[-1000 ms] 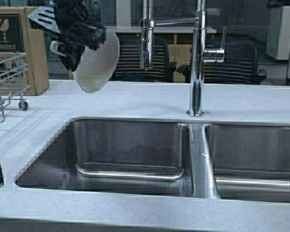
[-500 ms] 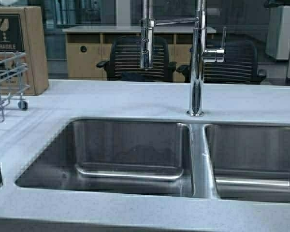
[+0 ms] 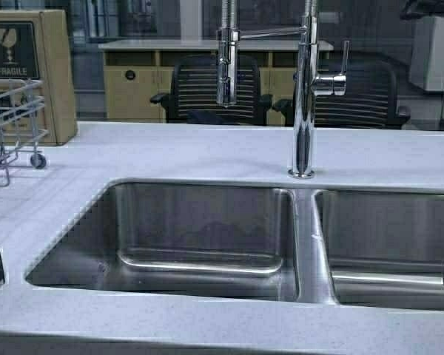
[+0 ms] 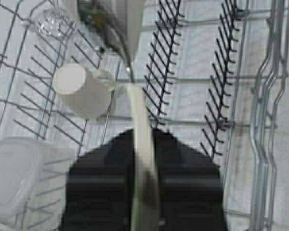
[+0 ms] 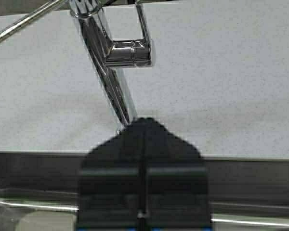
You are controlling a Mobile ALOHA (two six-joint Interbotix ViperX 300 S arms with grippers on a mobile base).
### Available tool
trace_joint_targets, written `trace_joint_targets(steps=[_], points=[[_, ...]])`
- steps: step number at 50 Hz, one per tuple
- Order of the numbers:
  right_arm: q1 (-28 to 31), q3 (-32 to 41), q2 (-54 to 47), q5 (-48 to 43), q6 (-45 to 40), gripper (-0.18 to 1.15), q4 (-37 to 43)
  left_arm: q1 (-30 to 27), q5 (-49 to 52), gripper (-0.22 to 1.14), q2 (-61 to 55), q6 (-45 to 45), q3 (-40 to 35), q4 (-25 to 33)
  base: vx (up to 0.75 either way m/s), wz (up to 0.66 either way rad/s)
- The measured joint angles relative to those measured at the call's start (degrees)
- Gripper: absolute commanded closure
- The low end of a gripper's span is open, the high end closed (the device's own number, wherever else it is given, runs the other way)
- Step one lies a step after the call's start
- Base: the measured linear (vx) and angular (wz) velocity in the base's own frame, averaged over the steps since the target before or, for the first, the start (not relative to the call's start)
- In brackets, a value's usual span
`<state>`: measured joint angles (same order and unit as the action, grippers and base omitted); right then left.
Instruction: Wash the pan
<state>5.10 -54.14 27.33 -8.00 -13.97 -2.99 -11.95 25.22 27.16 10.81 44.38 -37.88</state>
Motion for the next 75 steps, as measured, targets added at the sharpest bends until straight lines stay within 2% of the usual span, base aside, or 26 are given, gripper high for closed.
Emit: trace_joint_targets(steps=[15, 32, 61, 64, 68, 74, 75], points=[[0.53, 0.00, 0.00, 0.00, 0.00, 0.92, 0.00, -8.96, -5.71, 0.89, -6.06, -0.09, 4.22, -0.09, 0.00, 0.00], [0.53, -0.09, 0.00, 0.00, -0.09, 0.92, -0.09, -14.06, -7.73, 0.89, -17.75, 0.18, 3.25, -0.09, 0.00, 0.00], [0.62, -0.09, -0.97, 0.00, 0.00, 0.92, -0.09, -14.24, -8.17, 0.87, -26.63, 0.26, -0.70, -0.09, 0.00, 0.00], [0.62, -0.09, -1.05, 0.00, 0.09, 0.92, -0.09, -14.24, -8.17, 0.82, -27.16, 0.35, -1.05, -0.18, 0.00, 0.00], [0.62, -0.09, -0.97, 0.00, 0.09, 0.92, -0.09, -14.24, -8.17, 0.66, -27.51, 0.62, -1.32, -0.18, 0.00, 0.00], [0.62, -0.09, -1.05, 0.00, 0.09, 0.92, -0.09, -14.15, -8.26, 0.28, -28.48, 1.23, -1.85, -0.09, 0.00, 0.00], [0.62, 0.00, -1.05, 0.00, 0.09, 0.92, -0.09, -14.15, -8.26, 0.18, -28.74, 1.49, -1.93, 0.00, 0.00, 0.00]])
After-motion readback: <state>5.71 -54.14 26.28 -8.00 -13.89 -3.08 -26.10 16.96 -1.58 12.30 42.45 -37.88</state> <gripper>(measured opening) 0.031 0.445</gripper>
